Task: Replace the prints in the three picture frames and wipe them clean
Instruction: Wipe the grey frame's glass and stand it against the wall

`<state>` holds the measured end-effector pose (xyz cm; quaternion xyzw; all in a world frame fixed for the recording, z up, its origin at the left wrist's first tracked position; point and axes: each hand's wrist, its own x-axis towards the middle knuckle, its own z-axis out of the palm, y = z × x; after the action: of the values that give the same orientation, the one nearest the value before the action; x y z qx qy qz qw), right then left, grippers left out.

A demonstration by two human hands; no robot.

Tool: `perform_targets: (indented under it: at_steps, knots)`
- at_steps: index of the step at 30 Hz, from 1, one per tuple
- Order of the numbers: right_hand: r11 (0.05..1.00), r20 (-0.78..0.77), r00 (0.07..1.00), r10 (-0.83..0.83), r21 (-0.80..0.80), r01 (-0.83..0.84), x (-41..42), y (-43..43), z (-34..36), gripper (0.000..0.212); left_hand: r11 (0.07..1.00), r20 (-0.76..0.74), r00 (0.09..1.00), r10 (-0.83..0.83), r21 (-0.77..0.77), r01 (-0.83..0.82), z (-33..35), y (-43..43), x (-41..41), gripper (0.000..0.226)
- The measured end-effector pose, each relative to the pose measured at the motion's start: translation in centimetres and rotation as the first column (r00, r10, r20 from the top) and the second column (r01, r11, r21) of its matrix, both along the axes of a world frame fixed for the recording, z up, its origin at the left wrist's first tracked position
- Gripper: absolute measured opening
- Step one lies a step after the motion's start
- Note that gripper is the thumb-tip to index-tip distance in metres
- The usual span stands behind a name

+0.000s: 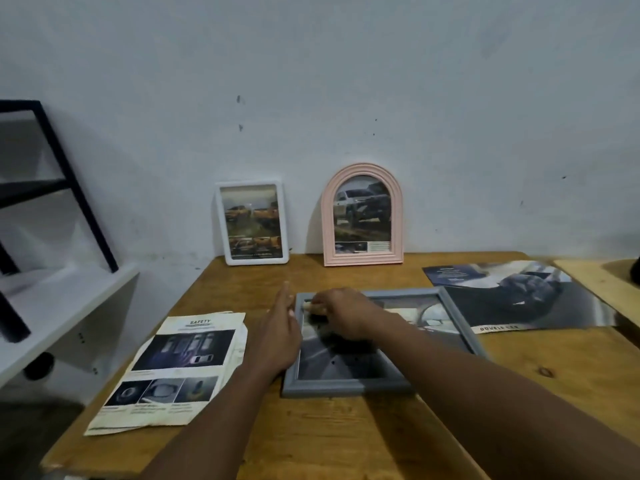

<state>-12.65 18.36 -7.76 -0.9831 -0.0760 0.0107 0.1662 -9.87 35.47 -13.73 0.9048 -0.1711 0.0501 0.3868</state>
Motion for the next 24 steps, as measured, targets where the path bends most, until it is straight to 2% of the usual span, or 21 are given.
perform_targets:
  at_steps: [3,7,11,19,24]
  knots:
    - [0.994,0.027,0.996,0.085,0.066,-0.087,-0.6,-0.3,-1.0,0.031,0.999,0.015,1.0,-0.023,0.025,0.023,0.6,-0.1,0.1,0.071]
    - [0.984,0.012,0.984,0.178,-0.012,-0.178,-1.3,-0.3,-2.0,0.041,0.998,-0.01,0.999,-0.047,0.028,0.047,0.9,-0.4,0.0,0.079]
    - [0.978,0.009,0.979,0.201,-0.05,-0.201,-1.2,-0.4,-2.5,0.046,0.993,0.001,0.999,-0.052,0.102,0.051,0.9,-0.7,-0.1,0.082]
    - [0.985,0.031,0.998,0.047,-0.17,-0.041,-1.4,-1.2,-2.1,0.032,0.968,0.026,0.999,-0.039,0.249,0.031,1.0,-1.3,0.2,0.078]
    - [0.964,0.012,0.991,-0.137,-0.229,0.136,-2.4,-4.5,-1.9,0.048,0.964,0.039,0.999,-0.029,0.264,0.018,1.0,-1.3,0.1,0.073]
